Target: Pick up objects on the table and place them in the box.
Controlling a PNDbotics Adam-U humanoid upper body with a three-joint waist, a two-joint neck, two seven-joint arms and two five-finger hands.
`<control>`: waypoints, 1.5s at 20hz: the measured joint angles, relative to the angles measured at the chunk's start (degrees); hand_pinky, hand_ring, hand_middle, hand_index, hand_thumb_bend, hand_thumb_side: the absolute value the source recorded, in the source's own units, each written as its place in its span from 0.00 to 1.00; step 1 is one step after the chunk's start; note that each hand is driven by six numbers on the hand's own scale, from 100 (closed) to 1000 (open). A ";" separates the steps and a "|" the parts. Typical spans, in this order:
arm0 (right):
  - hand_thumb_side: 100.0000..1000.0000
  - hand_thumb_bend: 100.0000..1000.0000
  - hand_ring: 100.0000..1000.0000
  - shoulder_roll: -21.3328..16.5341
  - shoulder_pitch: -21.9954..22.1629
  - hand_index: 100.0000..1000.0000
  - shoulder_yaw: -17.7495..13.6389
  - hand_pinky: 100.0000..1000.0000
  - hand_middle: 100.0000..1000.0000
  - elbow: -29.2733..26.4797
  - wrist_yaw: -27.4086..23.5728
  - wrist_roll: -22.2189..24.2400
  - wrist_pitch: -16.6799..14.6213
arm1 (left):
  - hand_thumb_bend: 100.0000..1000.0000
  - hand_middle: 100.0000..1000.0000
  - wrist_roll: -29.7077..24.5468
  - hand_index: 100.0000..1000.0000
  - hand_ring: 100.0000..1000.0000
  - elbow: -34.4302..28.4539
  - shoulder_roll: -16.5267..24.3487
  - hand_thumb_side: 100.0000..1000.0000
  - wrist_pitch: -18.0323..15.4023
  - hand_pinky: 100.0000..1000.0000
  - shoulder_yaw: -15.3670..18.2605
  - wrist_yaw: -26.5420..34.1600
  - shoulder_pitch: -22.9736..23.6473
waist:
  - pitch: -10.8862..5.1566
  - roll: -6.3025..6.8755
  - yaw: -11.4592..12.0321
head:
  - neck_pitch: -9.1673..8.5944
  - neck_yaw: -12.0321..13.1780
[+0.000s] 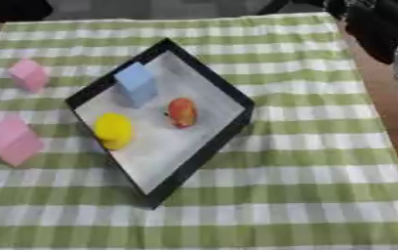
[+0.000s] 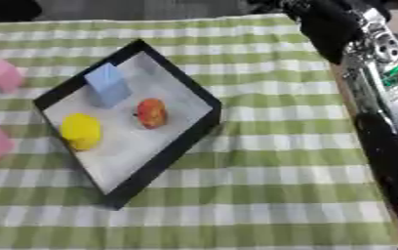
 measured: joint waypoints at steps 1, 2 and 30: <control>0.51 0.00 0.72 0.00 0.00 0.73 0.00 0.95 0.62 0.01 0.03 0.01 0.01 | 0.67 0.74 -0.11 0.84 0.81 0.59 -0.42 0.74 -0.05 0.90 -0.32 -0.40 -0.49 | 0.00 0.00 0.03 | 0.00 -0.01; 0.51 0.00 0.72 0.01 0.00 0.73 0.00 0.95 0.62 0.03 0.04 0.05 0.05 | 0.68 0.73 -0.34 0.83 0.80 1.21 -0.86 0.74 -0.08 0.90 -0.67 -0.73 -1.05 | 0.00 0.00 0.06 | 0.00 -0.03; 0.54 0.00 0.72 0.44 0.10 0.73 0.31 0.96 0.62 1.07 0.74 0.22 0.52 | 0.67 0.61 -6.95 0.74 0.73 12.77 -12.18 0.58 -3.41 0.84 -4.55 -10.97 -9.02 | 0.22 0.02 0.43 | 0.00 0.60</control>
